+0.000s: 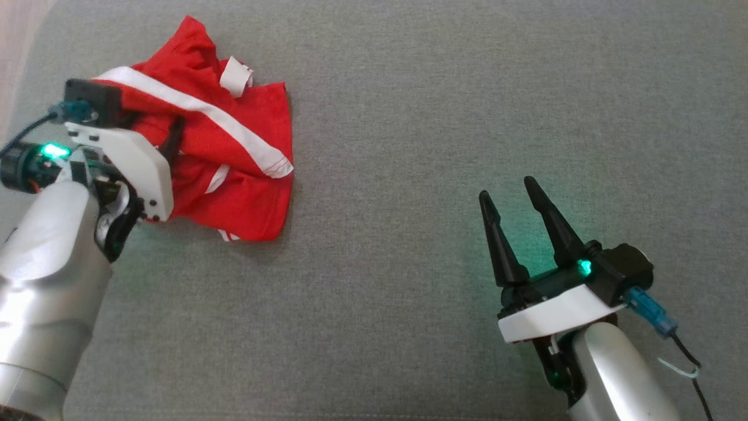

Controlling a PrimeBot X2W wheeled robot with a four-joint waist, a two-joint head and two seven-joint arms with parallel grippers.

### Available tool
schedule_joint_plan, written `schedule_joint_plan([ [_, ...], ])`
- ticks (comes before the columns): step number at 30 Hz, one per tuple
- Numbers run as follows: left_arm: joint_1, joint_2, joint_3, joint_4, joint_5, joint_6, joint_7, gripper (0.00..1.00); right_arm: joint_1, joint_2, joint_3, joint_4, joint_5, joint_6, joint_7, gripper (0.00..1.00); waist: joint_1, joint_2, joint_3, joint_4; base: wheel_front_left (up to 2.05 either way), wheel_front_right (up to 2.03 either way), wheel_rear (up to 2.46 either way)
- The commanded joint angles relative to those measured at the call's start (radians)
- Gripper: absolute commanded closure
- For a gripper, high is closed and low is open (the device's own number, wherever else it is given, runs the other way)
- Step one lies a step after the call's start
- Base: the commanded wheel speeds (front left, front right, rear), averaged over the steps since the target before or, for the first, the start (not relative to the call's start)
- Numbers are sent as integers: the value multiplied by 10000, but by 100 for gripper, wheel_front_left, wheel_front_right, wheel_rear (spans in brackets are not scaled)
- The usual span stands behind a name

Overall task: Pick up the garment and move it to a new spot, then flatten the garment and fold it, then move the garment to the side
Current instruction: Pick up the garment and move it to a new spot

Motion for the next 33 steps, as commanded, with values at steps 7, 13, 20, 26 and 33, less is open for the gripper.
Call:
schedule_joint_plan([
  [7, -1114, 535, 215, -339, 14, 20, -3022, 100, -276, -20, 222, -236, -27, -7, -109, 0, -2, 0, -358, -87, 0, 0, 0],
  [13, -1269, 45, 1, -1267, -625, 20, -4822, 100, 45, -20, 141, -97, 191, -7, -109, 0, -2, 0, -1279, -175, 0, 0, 0],
  [20, -761, -432, -381, -2632, -667, 252, -5263, 100, 360, -20, -57, -46, 597, -7, -109, 0, -2, 0, -2040, -423, 0, 0, 0],
  [26, 337, -1394, -1030, -3232, -492, 652, -5362, 100, 379, -20, 222, -38, 1137, -7, -109, 0, -2, 0, -2075, -1018, 0, 0, 0],
  [33, 756, -2663, -1533, -3105, -509, 886, -5417, 100, 250, -20, 314, -144, 1303, -7, -109, 0, -2, 0, -1835, -2074, 0, 0, 0],
])
